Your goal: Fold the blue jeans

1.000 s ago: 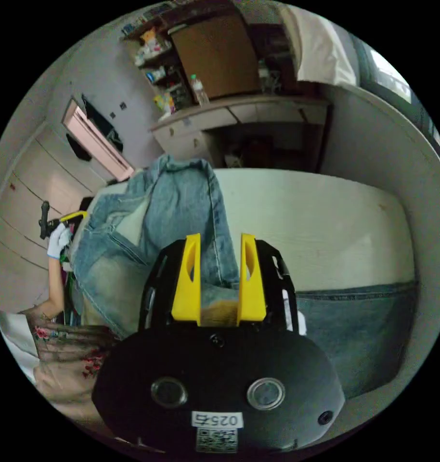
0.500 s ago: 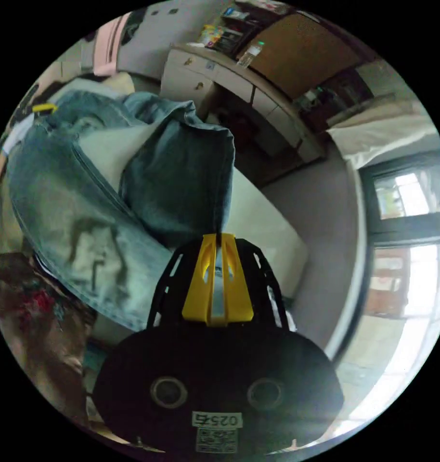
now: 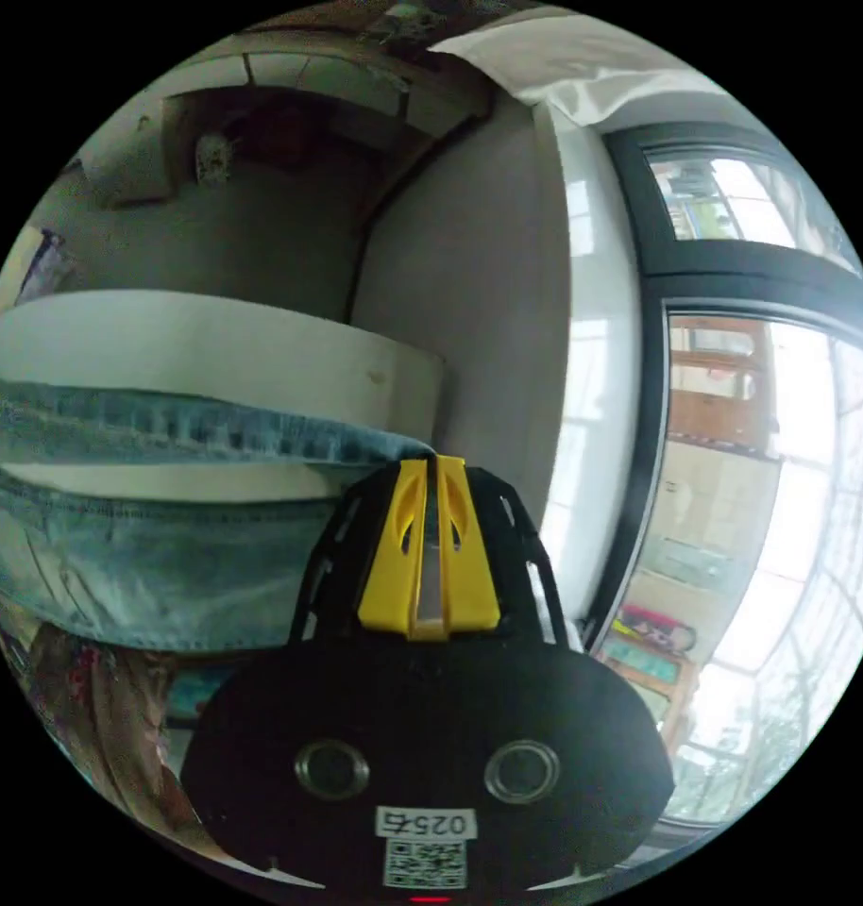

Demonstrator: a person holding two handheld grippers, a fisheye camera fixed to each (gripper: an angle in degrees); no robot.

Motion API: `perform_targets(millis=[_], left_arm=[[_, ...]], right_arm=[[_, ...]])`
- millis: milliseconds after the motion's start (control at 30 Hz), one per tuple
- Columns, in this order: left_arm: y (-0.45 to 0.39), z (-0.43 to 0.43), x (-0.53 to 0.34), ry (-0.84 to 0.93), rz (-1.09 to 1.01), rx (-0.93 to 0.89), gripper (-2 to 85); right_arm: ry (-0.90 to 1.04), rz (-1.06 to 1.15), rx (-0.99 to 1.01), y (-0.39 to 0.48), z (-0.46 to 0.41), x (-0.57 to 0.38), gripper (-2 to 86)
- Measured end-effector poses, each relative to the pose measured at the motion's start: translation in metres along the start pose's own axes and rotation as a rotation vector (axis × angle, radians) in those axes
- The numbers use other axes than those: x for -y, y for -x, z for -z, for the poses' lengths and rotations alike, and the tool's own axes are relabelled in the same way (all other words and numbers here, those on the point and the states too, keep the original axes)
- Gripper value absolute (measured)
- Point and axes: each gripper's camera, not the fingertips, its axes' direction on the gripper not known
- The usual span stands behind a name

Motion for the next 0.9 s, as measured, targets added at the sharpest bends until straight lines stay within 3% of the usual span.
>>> perform_targets(millis=[167, 267, 300, 367, 467, 567, 633, 733, 900], left_arm=[[0.028, 0.004, -0.008, -0.020, 0.083, -0.086, -0.9], [0.042, 0.033, -0.027, -0.114, 0.159, -0.073, -1.0], [0.040, 0.043, -0.031, -0.149, 0.142, -0.124, -1.0], [0.015, 0.085, -0.045, -0.326, 0.004, -0.453, -1.1], [-0.059, 0.104, -0.032, -0.324, -0.266, -0.624, -0.7], [-0.126, 0.098, -0.006, -0.246, -0.451, -0.636, -0.3], [-0.154, 0.089, 0.007, -0.200, -0.512, -0.539, -0.1], [-0.180, 0.069, 0.019, -0.121, -0.551, -0.378, 0.5], [-0.195, 0.060, 0.016, -0.043, -0.627, -0.335, 1.8]], right_arm=[[0.027, -0.161, 0.086, 0.010, -0.061, 0.015, 4.9], [-0.123, -0.263, 0.032, 0.009, -0.044, -0.006, 5.8], [-0.174, -0.281, 0.030, 0.010, -0.037, -0.015, 5.6], [-0.375, -0.292, 0.143, 0.015, -0.008, -0.054, 4.3], [-0.590, -0.225, 0.369, 0.030, 0.020, -0.108, 2.5], [-0.779, -0.107, 0.632, 0.047, 0.034, -0.159, -0.1], [-0.858, 0.051, 0.720, 0.070, 0.034, -0.186, -0.2], [-0.811, 0.057, 0.718, 0.105, 0.016, -0.210, 0.5], [-0.637, 0.098, 0.566, 0.138, -0.034, -0.197, 6.4]])
